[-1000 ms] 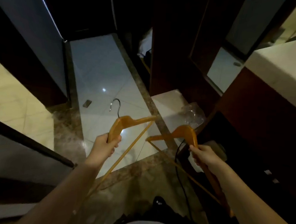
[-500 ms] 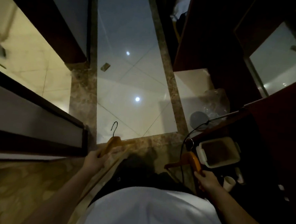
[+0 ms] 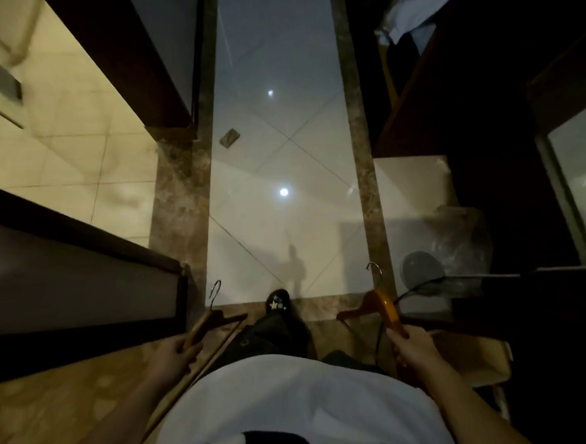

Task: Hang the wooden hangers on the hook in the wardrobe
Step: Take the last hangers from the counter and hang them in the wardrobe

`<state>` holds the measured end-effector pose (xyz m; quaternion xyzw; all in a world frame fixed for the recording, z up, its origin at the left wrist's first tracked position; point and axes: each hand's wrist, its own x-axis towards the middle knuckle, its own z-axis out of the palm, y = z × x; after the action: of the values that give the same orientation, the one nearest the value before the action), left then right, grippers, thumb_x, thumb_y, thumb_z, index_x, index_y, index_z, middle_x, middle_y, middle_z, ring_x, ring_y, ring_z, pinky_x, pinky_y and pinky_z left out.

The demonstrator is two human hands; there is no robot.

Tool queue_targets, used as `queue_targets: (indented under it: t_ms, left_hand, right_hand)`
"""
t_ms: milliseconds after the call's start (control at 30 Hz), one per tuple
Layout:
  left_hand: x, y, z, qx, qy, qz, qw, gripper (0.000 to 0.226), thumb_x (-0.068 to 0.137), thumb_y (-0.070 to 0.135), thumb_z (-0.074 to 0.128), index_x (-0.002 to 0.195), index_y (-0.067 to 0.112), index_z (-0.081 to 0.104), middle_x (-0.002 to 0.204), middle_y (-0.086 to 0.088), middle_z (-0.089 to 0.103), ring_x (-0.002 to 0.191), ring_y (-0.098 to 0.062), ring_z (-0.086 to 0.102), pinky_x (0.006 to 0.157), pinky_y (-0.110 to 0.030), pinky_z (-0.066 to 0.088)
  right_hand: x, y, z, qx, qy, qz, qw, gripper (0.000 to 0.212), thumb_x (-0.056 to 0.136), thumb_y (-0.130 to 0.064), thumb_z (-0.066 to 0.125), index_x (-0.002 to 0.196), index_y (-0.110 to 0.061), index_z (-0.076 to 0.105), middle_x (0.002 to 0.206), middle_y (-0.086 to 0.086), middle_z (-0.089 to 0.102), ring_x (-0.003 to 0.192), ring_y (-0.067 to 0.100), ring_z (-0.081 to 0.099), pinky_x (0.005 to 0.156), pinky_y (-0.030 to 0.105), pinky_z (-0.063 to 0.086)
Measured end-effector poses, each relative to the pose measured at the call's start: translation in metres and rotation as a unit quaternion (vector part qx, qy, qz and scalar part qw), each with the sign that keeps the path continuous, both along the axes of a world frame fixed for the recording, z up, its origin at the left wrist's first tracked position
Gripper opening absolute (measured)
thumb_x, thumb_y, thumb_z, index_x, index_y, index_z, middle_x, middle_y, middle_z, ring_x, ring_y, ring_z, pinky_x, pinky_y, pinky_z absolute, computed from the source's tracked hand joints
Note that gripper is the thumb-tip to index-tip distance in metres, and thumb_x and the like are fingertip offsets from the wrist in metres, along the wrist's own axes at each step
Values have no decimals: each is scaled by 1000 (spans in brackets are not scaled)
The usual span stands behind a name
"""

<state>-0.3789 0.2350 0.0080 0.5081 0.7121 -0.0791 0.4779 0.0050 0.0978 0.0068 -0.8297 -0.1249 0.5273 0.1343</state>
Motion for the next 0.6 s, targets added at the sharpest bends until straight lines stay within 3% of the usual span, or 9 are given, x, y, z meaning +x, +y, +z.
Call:
queue_targets:
  t_ms: [67,133,267,367,467,600]
  left_hand:
    - [2,32,1,-11,-5,9,1000,12,90,14,57,80,10,62,68,-11,61,58,-22,56,54,-27,44]
    - [5,66,2,-13,-17,9,1000,12,90,16,57,82,10,63,72,-11,63,62,-22,58,57,-29,46]
    - [21,122,3,-20,-35,25,999,10,90,16,56,87,10,64,80,-11,66,76,-25,65,74,-39,55]
    - [38,157,2,-33,-39,20,999,15,89,20,57,94,9,65,88,-15,68,83,-28,66,83,-45,55]
    - [60,190,1,-43,-36,-1,998,17,90,17,55,97,4,64,89,-17,66,82,-29,64,75,-38,54]
    - [100,236,-2,-26,-31,-3,999,16,91,15,54,97,2,61,74,-8,59,65,-17,55,56,-23,44]
  right_hand:
    - [3,53,13,20,-6,25,999,17,94,-26,47,94,-14,59,94,12,60,91,27,58,84,40,48]
    - [6,103,23,41,-18,26,999,19,94,-25,48,91,-11,61,91,12,63,88,27,60,85,42,50]
    - [15,183,40,93,-38,18,995,18,94,-22,49,84,-11,58,78,11,56,66,18,53,58,26,46]
    - [26,227,49,112,-53,33,992,17,94,-22,49,88,-8,58,76,11,55,64,17,52,52,22,42]
    - [42,256,44,108,-57,32,992,17,94,-22,49,93,-8,59,76,8,55,64,14,52,51,20,41]
    - [72,277,22,78,-46,18,996,24,92,-25,52,98,-5,62,78,11,59,63,16,55,52,21,44]
